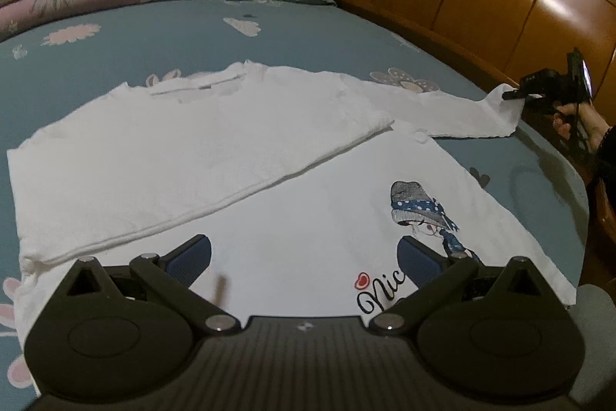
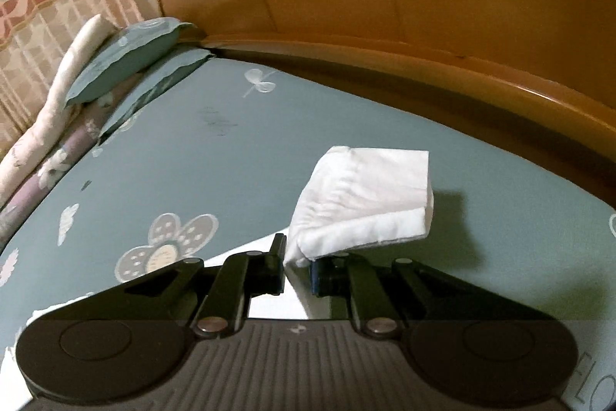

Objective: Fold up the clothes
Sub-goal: 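Close the right gripper on the sleeve cuff, then lift the held cuff and carry it across the shirt body toward the collar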

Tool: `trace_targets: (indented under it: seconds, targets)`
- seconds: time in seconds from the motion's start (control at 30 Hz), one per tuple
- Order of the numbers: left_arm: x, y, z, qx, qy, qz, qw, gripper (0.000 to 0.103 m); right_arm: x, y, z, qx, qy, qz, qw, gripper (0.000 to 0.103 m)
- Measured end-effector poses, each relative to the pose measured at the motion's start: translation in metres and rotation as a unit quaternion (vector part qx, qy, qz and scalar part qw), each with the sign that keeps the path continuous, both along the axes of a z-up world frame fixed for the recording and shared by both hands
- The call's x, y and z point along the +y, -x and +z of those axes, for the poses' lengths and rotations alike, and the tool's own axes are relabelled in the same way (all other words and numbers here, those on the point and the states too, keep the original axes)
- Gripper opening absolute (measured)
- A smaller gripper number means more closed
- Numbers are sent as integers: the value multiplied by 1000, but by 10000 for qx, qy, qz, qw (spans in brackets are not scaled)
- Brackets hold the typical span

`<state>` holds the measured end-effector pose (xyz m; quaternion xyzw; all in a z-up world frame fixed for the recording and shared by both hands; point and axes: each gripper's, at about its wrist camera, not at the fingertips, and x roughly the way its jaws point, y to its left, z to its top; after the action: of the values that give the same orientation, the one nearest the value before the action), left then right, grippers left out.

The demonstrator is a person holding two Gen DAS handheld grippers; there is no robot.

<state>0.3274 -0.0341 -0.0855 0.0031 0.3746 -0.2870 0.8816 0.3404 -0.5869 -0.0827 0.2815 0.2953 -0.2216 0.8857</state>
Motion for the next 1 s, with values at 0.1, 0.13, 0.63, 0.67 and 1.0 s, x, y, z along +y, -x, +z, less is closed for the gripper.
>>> trace_targets:
  seconds: [0.1, 0.13, 0.63, 0.67, 1.0]
  targets:
    - [6, 0, 0, -5, 66, -22, 10000, 102, 14, -5, 8, -44, 22, 126, 9999, 13]
    - [7, 0, -1, -7, 56, -21, 10000, 102, 19, -8, 11, -52, 22, 174, 9998, 13]
    - [33, 2, -6, -33, 158, -91, 9998, 102, 107, -48, 60, -289, 95, 943, 9951, 13]
    - [36, 2, -5, -44, 192, -74, 9998, 102, 115, -52, 62, -283, 133, 1000, 9945, 13]
    - [70, -6, 1, -60, 473, 196, 9987, 102, 198, -92, 72, -217, 267, 1682, 9851, 13]
